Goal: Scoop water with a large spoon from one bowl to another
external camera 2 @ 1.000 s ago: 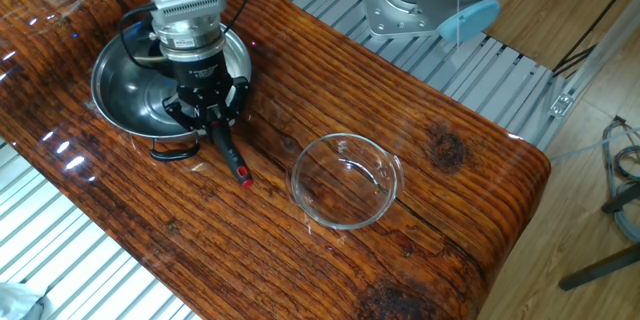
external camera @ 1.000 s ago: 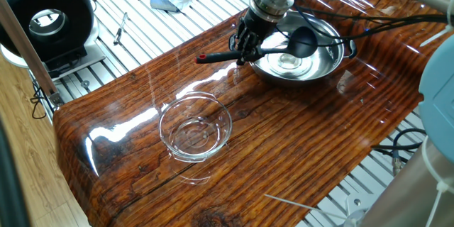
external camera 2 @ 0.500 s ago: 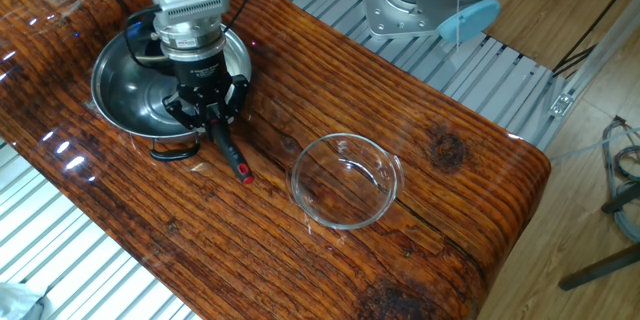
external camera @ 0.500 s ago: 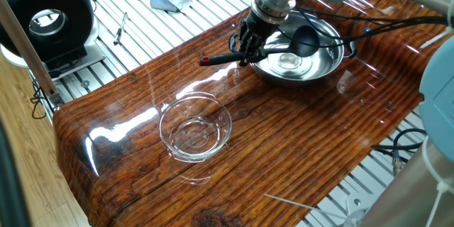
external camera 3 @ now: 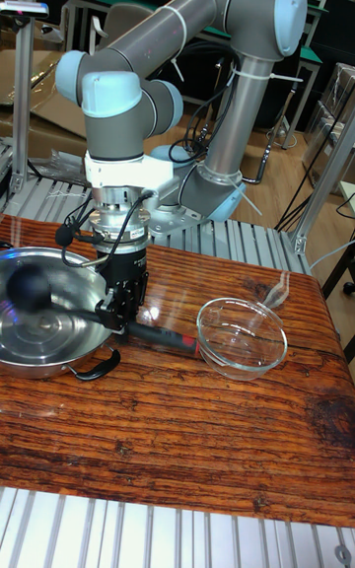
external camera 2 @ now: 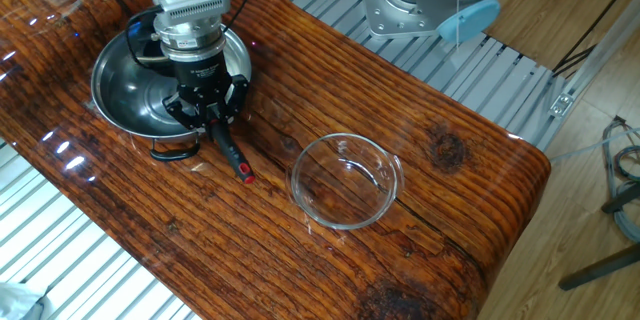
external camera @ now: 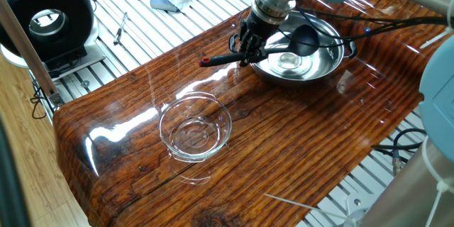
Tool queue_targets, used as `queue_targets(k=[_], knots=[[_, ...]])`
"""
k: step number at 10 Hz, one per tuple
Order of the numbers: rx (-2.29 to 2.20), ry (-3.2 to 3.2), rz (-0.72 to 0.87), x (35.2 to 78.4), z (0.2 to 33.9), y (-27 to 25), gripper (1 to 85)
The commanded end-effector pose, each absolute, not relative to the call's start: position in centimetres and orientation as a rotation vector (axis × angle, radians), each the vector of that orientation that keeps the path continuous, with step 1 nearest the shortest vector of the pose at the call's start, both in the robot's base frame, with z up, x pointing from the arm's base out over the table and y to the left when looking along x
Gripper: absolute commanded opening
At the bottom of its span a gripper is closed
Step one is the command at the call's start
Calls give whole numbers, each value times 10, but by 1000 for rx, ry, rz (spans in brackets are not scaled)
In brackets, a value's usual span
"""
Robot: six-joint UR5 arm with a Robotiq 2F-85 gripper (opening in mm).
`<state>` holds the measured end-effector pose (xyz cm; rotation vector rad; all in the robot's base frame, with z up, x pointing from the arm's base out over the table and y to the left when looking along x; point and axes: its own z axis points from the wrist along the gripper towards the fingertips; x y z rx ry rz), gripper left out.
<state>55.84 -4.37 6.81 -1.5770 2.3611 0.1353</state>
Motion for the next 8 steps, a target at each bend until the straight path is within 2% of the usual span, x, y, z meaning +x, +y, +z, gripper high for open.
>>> queue_targets(k=[1,3,6,8], knots=[[-1571,2352,149,559,71,-42,347],[-1567,2366,158,557,71,-41,363],[-1590,2407,121,558,78,-45,440],[-1585,2445,124,555,83,-41,447]])
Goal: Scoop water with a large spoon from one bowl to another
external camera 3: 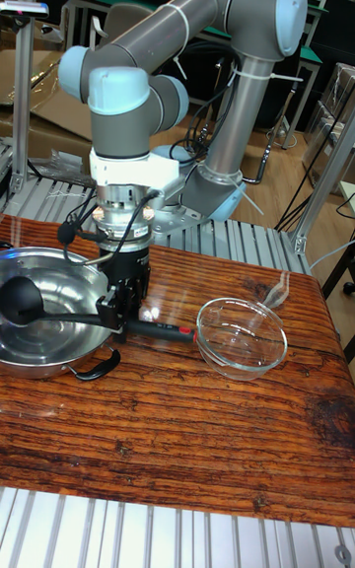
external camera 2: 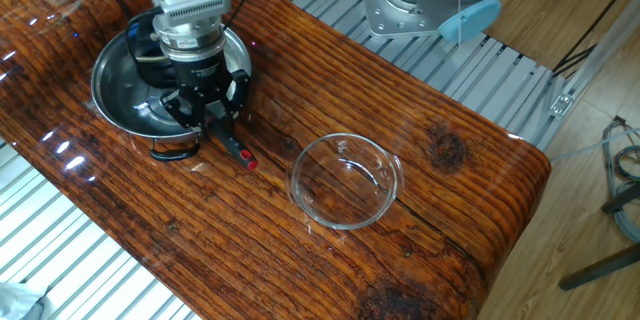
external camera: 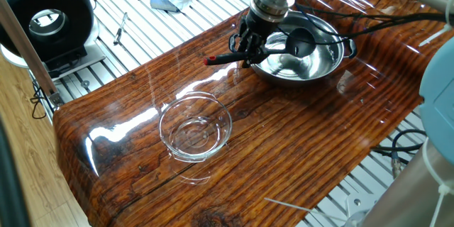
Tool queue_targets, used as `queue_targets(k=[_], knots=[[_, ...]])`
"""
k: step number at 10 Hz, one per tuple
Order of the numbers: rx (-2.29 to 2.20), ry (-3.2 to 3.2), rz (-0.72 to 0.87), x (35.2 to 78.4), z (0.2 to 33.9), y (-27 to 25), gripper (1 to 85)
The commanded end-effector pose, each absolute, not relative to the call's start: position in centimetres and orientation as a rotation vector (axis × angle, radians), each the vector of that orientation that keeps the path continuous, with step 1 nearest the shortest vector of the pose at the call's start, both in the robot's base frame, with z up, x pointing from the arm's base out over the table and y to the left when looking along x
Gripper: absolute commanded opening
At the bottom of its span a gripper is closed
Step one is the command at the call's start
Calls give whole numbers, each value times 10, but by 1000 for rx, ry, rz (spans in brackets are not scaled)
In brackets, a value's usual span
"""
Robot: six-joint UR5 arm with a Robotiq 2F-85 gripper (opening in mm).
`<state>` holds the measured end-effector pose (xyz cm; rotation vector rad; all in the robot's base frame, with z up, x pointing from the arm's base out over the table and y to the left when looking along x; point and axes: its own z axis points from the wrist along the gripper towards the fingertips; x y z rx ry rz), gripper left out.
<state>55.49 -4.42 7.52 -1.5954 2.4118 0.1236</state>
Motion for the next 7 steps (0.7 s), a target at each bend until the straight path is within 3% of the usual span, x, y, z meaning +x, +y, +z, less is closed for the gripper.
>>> queue_targets(k=[1,7], knots=[[-1577,2460,143,553,83,-39,447],[-1558,2478,175,555,87,-14,457]])
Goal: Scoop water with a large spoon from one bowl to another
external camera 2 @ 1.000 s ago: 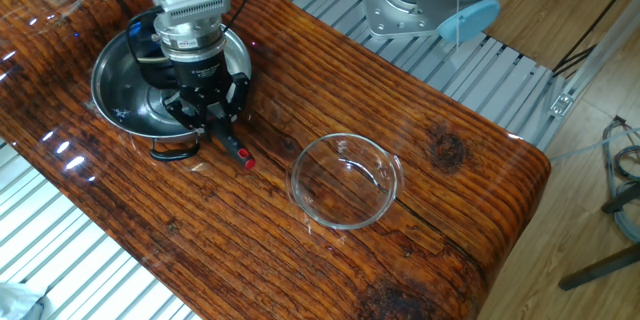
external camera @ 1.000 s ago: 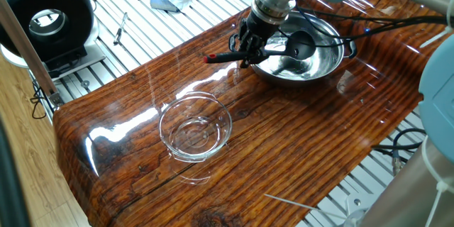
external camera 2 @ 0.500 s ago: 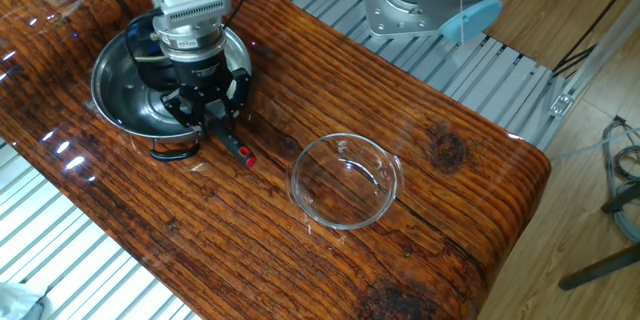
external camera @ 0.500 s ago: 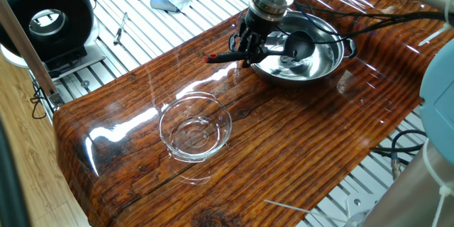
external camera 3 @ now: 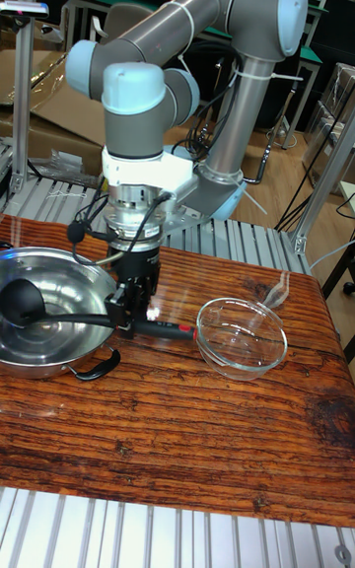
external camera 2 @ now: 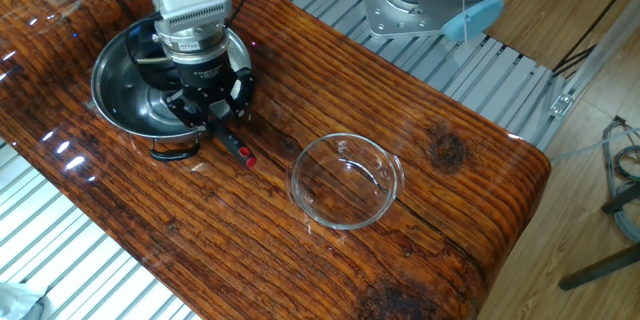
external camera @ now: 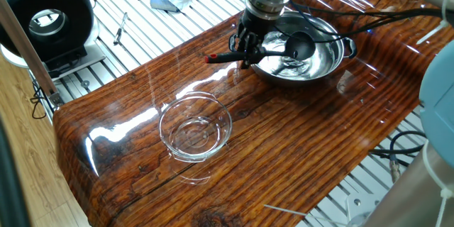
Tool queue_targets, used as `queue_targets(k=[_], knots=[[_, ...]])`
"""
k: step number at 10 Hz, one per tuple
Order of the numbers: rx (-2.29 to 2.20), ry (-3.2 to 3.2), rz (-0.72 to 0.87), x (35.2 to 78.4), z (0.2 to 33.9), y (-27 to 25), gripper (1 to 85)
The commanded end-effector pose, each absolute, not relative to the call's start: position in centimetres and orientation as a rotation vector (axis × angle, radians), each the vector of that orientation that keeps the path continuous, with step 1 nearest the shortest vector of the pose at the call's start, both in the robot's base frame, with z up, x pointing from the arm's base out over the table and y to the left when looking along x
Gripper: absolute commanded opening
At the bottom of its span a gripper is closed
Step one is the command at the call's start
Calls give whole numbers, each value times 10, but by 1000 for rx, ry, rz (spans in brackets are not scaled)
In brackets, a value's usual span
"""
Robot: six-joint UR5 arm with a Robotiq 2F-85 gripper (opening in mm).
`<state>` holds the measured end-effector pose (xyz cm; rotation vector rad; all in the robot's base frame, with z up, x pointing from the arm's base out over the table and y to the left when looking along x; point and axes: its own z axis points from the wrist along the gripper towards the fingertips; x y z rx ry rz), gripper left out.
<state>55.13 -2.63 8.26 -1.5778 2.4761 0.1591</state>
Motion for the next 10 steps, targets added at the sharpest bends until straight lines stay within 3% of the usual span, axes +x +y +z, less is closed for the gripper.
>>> queue_targets(k=[1,8,10], knots=[[-1557,2477,177,557,90,-9,457],[-1541,2456,171,571,93,12,453],[-1531,2478,157,572,93,12,363]])
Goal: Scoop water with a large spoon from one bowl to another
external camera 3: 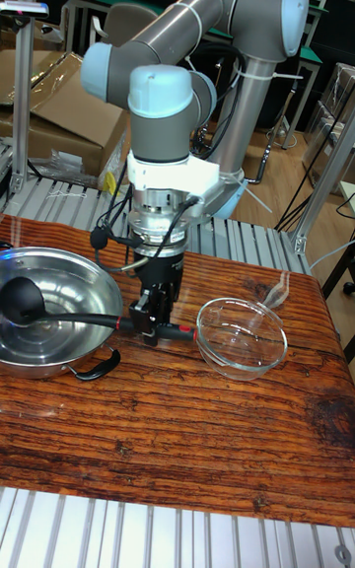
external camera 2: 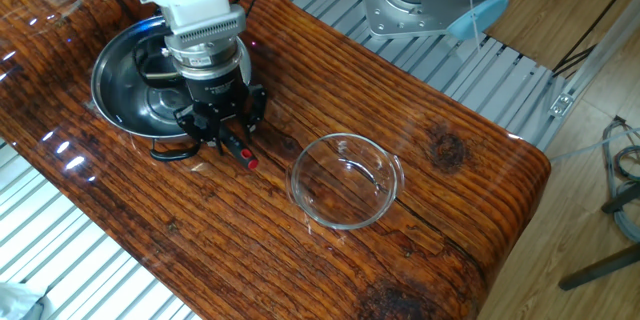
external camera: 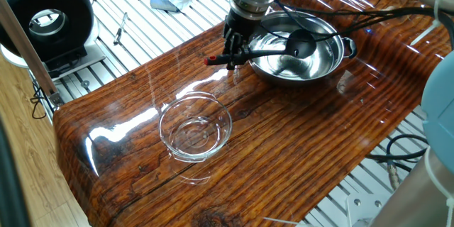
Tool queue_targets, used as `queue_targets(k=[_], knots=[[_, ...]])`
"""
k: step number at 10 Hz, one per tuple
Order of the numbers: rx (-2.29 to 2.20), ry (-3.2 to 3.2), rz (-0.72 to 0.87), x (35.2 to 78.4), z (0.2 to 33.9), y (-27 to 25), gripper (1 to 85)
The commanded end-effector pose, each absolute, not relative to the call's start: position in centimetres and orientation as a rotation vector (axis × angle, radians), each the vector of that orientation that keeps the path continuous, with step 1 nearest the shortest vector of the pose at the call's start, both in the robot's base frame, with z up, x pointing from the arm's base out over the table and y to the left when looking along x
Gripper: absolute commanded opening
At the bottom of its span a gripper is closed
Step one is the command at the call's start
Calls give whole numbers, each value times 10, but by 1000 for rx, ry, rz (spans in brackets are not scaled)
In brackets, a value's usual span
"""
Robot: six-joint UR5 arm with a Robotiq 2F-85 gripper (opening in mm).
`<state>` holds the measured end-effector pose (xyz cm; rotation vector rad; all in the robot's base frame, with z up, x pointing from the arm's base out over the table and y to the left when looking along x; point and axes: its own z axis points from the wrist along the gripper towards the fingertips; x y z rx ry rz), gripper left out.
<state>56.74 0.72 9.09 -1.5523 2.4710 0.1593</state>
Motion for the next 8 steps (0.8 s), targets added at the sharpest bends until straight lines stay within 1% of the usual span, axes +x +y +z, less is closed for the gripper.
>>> queue_targets(k=[1,3,5,7,8], knots=[[-1517,2489,155,573,95,13,253],[-1492,2514,122,574,98,9,103],[-1464,2522,124,574,104,12,10],[-1459,2497,137,578,113,23,10],[-1451,2490,171,577,118,31,10]])
